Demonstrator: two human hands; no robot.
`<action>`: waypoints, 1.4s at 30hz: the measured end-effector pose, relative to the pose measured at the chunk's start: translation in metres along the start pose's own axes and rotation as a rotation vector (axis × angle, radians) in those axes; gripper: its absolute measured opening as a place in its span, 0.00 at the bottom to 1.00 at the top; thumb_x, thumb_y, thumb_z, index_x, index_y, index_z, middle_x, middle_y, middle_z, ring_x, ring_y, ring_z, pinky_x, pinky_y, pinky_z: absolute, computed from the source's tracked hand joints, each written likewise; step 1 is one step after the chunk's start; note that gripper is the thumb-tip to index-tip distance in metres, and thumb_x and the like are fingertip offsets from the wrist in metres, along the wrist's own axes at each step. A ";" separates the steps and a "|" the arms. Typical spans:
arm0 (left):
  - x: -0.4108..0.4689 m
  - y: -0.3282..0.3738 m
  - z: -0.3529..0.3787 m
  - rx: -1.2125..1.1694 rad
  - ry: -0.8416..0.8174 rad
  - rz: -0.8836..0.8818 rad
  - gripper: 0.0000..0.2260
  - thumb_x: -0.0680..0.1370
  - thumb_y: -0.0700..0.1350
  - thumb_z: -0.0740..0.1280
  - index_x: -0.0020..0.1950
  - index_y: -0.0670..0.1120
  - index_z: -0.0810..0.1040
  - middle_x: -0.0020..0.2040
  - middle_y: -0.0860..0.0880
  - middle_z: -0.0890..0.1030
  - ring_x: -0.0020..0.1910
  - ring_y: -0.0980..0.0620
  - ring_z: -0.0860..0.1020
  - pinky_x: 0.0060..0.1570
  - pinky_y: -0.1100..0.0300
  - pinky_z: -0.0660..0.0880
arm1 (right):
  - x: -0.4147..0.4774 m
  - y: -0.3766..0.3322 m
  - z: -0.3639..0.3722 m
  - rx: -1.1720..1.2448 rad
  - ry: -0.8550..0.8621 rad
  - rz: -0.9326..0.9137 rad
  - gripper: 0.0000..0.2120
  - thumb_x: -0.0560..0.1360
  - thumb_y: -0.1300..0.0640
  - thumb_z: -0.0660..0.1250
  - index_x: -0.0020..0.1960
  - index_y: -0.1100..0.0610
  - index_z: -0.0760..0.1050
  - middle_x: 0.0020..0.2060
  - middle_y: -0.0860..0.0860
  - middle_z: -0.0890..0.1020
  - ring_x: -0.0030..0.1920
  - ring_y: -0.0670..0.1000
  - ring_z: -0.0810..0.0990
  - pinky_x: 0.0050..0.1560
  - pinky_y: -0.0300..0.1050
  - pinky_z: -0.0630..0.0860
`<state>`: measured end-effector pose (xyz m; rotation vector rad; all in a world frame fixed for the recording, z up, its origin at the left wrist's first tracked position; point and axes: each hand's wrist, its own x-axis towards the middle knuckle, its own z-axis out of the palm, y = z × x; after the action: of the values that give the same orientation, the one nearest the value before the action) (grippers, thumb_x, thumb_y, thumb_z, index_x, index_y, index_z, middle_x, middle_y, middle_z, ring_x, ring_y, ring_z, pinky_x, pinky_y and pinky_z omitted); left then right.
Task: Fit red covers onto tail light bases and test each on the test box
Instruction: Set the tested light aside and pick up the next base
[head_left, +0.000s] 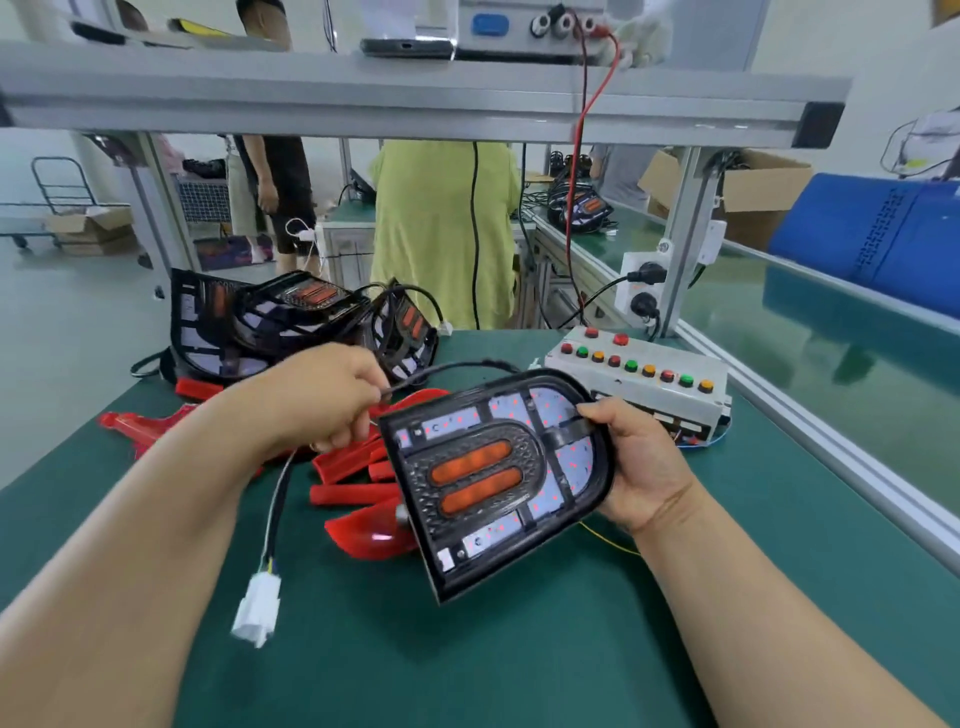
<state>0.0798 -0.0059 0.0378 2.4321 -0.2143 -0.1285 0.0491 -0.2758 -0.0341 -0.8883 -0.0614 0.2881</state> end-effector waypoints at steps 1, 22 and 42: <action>0.003 -0.005 0.002 0.046 -0.059 -0.009 0.10 0.79 0.34 0.59 0.48 0.45 0.78 0.24 0.51 0.78 0.21 0.56 0.74 0.22 0.63 0.70 | 0.000 -0.002 -0.004 -0.016 0.006 0.006 0.18 0.68 0.58 0.62 0.50 0.66 0.84 0.49 0.63 0.85 0.46 0.60 0.85 0.47 0.56 0.83; -0.025 0.018 0.023 0.650 -0.547 -0.034 0.24 0.65 0.57 0.79 0.58 0.57 0.75 0.41 0.53 0.84 0.37 0.54 0.84 0.43 0.60 0.80 | 0.004 -0.011 -0.027 -0.120 0.134 -0.015 0.14 0.69 0.59 0.63 0.43 0.63 0.86 0.43 0.61 0.86 0.42 0.58 0.86 0.40 0.51 0.83; -0.008 -0.021 -0.018 -0.520 -0.269 0.319 0.18 0.68 0.43 0.78 0.54 0.37 0.82 0.51 0.38 0.84 0.50 0.45 0.82 0.58 0.52 0.79 | 0.001 -0.010 -0.016 0.051 0.226 -0.002 0.21 0.71 0.59 0.60 0.60 0.69 0.76 0.55 0.64 0.83 0.50 0.62 0.84 0.52 0.62 0.80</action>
<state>0.0770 0.0224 0.0383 1.8330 -0.6057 -0.3253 0.0552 -0.2941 -0.0368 -0.8655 0.1535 0.1853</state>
